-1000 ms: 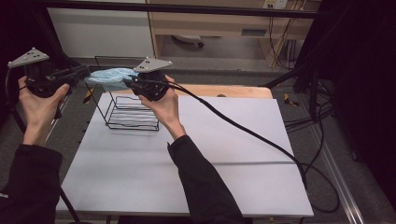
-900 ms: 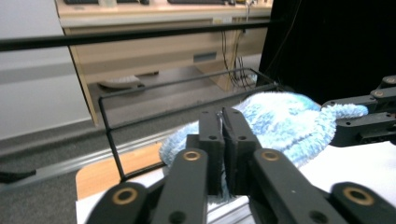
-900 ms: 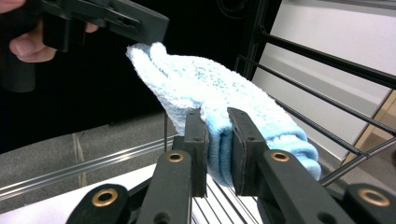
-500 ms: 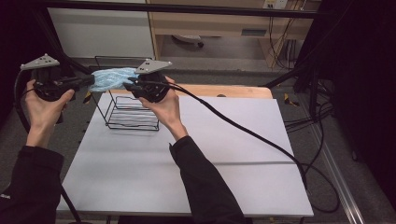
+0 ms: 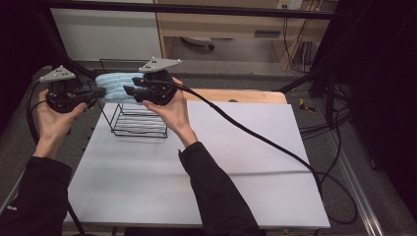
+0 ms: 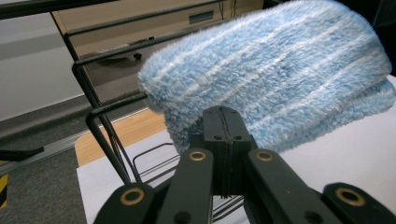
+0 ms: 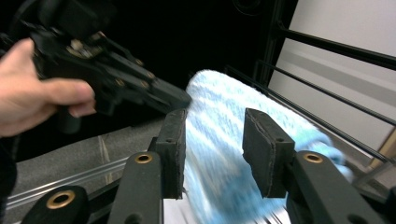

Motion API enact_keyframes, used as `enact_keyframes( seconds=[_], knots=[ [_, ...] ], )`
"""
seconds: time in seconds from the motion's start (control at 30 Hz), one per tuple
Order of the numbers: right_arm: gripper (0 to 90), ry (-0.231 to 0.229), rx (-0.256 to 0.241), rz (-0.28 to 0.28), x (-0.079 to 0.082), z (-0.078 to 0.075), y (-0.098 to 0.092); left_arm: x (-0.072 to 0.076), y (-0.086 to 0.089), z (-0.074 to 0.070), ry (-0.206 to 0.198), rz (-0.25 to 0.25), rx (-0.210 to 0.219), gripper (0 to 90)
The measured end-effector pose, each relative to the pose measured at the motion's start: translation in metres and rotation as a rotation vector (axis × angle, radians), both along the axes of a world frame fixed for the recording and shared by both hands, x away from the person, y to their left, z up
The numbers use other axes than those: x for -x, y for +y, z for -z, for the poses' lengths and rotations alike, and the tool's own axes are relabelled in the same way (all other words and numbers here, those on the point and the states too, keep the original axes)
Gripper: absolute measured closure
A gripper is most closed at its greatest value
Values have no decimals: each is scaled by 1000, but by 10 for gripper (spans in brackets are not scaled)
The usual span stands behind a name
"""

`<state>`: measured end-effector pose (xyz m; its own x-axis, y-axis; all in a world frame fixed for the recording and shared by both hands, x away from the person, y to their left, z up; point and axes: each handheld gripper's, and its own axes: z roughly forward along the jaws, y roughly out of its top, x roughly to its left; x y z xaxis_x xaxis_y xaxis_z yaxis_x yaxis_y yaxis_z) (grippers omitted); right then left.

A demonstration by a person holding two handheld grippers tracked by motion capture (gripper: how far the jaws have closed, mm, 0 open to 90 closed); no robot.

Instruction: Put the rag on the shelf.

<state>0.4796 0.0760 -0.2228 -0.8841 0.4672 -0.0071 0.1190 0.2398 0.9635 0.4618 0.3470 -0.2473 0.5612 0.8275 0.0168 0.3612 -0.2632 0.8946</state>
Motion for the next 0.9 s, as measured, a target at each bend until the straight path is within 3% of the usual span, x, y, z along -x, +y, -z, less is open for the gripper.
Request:
enact_keyframes(
  seconds=[0.13, 0.23, 0.5, 0.9],
  knots=[
    [826, 56, 32, 16, -2, 4, 2, -1, 0, 5, 0, 1, 8, 900],
    [897, 82, 78, 24, -6, 15, 3, -1, 2, 8, -6, 3, 20, 900],
    [900, 115, 88, 62, -14, 36, -3, -3, 2, 16, -18, -10, 36, 900],
    [894, 98, 104, 106, -23, 51, -2, -9, -2, 20, -30, -28, 39, 899]
  ],
)
